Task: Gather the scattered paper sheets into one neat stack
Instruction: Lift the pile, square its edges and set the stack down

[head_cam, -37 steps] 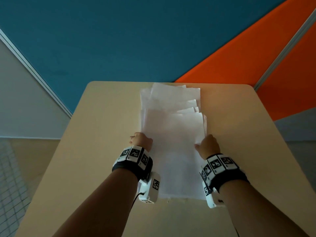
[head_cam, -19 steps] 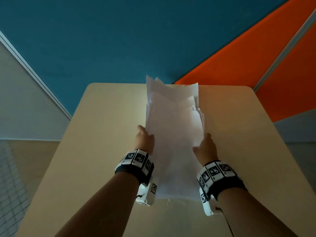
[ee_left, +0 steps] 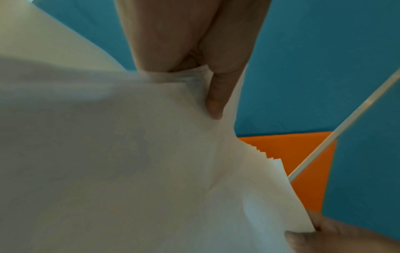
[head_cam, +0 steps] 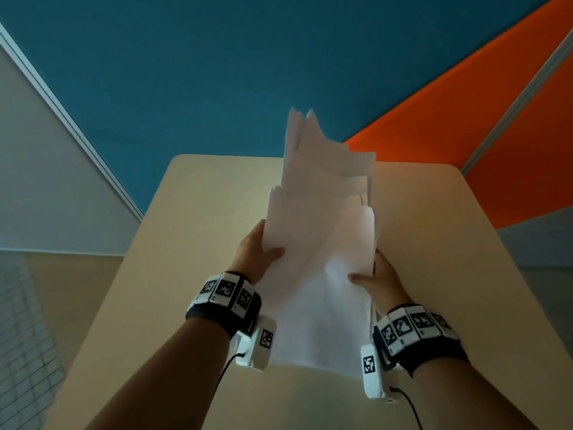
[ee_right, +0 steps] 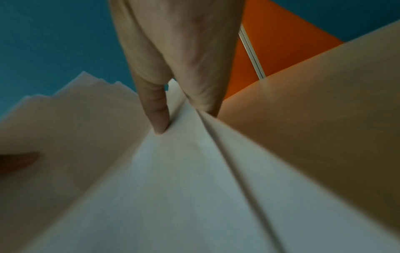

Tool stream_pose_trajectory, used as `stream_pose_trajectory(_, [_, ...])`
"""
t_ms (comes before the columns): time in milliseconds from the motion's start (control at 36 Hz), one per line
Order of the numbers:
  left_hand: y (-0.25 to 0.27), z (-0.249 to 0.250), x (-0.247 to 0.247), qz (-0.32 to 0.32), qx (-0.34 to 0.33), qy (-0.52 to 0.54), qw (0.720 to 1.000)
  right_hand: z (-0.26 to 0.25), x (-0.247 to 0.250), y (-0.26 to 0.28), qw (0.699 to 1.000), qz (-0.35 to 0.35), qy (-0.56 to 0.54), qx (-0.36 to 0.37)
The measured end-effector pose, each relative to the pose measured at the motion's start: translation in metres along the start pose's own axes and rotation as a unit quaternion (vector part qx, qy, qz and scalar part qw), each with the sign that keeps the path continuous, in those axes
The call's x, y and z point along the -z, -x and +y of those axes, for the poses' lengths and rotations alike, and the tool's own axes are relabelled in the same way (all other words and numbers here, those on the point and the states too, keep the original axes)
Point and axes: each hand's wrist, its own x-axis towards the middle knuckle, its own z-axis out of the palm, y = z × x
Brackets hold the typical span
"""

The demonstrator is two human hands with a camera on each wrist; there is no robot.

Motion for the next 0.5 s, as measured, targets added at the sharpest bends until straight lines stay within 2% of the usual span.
stream_pose_trajectory(139, [0.014, 0.005, 0.011, 0.013, -0.014, 0.016, 1.0, -0.016, 0.004, 0.015, 0.996, -0.043, -0.082, 0.012])
stream_pose_trajectory(250, [0.03, 0.01, 0.024, 0.013, -0.01, 0.03, 0.999, -0.03, 0.007, 0.03, 0.992, -0.031, -0.119, 0.041])
stream_pose_trajectory(389, [0.047, 0.019, 0.043, 0.019, -0.02, 0.001, 1.0, -0.046, 0.017, 0.059, 0.987, -0.032, -0.134, 0.087])
stream_pose_trajectory(500, [0.065, 0.033, 0.05, -0.005, -0.049, 0.005, 0.999, -0.052, 0.019, 0.083, 0.987, -0.015, -0.111, 0.112])
